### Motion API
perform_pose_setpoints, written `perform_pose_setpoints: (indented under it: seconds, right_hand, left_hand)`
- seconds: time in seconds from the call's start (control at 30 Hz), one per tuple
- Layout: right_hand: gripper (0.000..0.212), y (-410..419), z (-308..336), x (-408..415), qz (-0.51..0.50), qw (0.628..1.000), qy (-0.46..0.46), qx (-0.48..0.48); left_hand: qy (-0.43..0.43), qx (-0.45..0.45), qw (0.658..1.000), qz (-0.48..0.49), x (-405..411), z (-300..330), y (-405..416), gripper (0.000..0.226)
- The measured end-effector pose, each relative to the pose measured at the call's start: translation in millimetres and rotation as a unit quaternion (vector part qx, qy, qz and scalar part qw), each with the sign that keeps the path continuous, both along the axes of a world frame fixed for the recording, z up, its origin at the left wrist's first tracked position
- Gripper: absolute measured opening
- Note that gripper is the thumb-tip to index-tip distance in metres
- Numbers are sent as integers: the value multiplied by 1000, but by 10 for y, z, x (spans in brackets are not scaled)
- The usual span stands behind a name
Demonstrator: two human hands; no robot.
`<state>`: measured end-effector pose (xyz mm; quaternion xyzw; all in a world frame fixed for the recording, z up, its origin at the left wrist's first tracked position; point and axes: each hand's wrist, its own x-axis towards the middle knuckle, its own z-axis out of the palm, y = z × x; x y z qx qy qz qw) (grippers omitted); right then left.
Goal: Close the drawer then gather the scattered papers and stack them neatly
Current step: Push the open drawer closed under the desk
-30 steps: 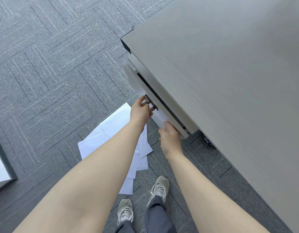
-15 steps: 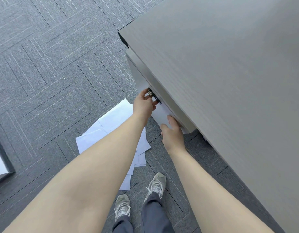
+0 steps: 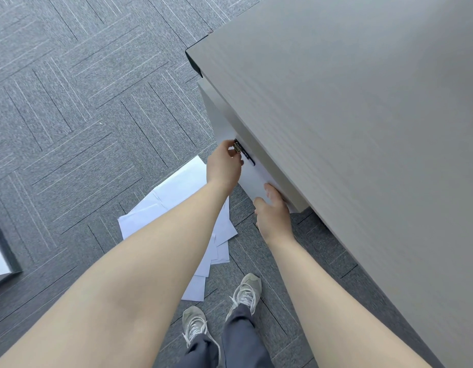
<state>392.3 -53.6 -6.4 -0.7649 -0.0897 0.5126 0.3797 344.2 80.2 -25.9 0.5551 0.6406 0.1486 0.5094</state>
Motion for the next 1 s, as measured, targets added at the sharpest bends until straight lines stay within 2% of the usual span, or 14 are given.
perform_pose_setpoints:
  seconds: [0.07, 0.13, 0.27, 0.37, 0.57, 0.7, 0.83, 1.0]
  right_hand:
    - [64, -19, -19, 7, 8, 1000, -6, 2]
    - [68, -30, -44, -1, 17, 1000, -15, 2]
    - [71, -35, -51, -1, 29, 999, -31, -2]
    - [73, -25, -71, 2, 30, 999, -38, -8]
    - [67, -19, -85, -5, 31, 998, -44, -11]
    - [65, -26, -109, 1, 32, 998, -51, -3]
    - [62, -23, -116, 5, 24, 998, -56, -6]
    - [71, 2, -116, -36, 20, 998, -62, -9]
  left_hand:
    - [98, 83, 989, -80, -27, -46, 30, 32]
    - [173, 160, 960, -153, -54, -102, 70, 25]
    - [255, 236, 901, -261, -101, -157, 162, 21]
    - [293, 264, 862, -319, -137, -181, 212, 19]
    - [319, 274, 829, -368, -161, -179, 256, 12]
    - [293, 262, 852, -345, -157, -156, 266, 16]
    - [191, 179, 924, -277, -174, -183, 271, 15]
    - [113, 76, 969, -205, -159, -202, 274, 19]
